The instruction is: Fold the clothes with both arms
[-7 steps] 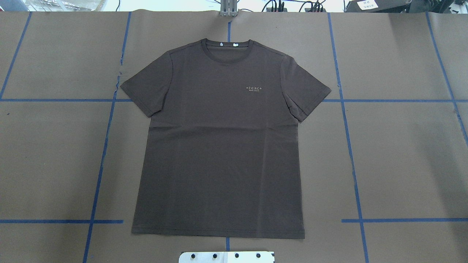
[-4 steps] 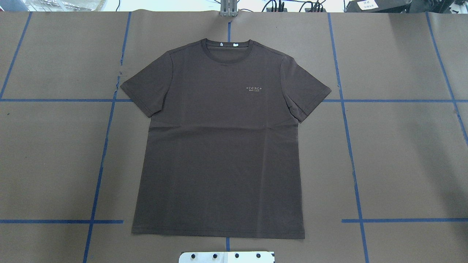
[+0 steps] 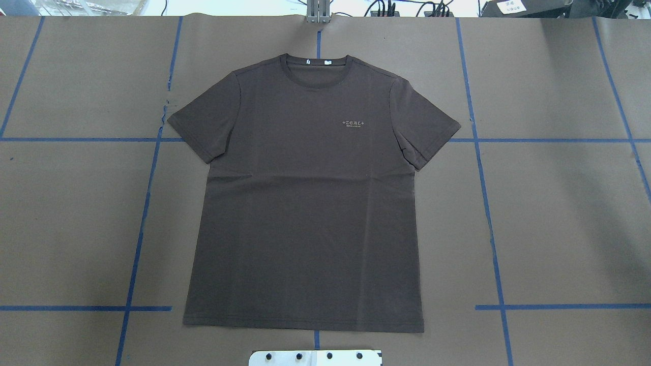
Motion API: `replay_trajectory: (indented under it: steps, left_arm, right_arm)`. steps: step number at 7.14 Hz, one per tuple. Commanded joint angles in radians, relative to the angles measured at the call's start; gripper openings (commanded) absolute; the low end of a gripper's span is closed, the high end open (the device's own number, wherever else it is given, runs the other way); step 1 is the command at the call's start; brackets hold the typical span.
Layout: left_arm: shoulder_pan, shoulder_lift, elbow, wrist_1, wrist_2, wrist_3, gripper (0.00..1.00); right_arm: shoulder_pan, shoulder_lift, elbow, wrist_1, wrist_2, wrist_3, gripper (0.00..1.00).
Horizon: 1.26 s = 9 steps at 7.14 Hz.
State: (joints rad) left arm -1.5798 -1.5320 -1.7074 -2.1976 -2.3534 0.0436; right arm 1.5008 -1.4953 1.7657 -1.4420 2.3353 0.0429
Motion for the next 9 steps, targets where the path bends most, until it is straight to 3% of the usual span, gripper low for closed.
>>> replay_trajectory:
  steps: [1, 3, 4, 5, 6, 8, 9]
  left_arm:
    - [0.010, -0.050, 0.063, -0.125, -0.001, -0.117, 1.00]
    - [0.014, -0.051, 0.064, -0.132, -0.001, -0.117, 1.00]
    - [0.015, -0.051, 0.063, -0.134, -0.003, -0.117, 1.00]
    - [0.015, -0.050, 0.063, -0.134, -0.003, -0.117, 1.00]
    - [0.015, -0.050, 0.064, -0.140, -0.001, -0.117, 1.00]
    - [0.017, -0.050, 0.064, -0.140, -0.003, -0.117, 1.00]
    - [0.017, -0.050, 0.064, -0.140, -0.003, -0.117, 1.00]
  right_arm:
    - [-0.127, 0.080, -0.101, 0.237, -0.011, 0.301, 1.00]
    - [-0.317, 0.113, -0.100, 0.421, -0.161, 0.727, 0.99]
    - [-0.420, 0.153, -0.092, 0.448, -0.265, 0.917, 0.86]
    - [-0.558, 0.176, -0.094, 0.448, -0.425, 1.068, 0.73]
    - [-0.644, 0.202, -0.110, 0.446, -0.535, 1.106, 0.70]
    - [-0.720, 0.225, -0.158, 0.448, -0.598, 1.138, 0.67]
    - [-0.725, 0.275, -0.225, 0.450, -0.620, 1.138, 0.66]
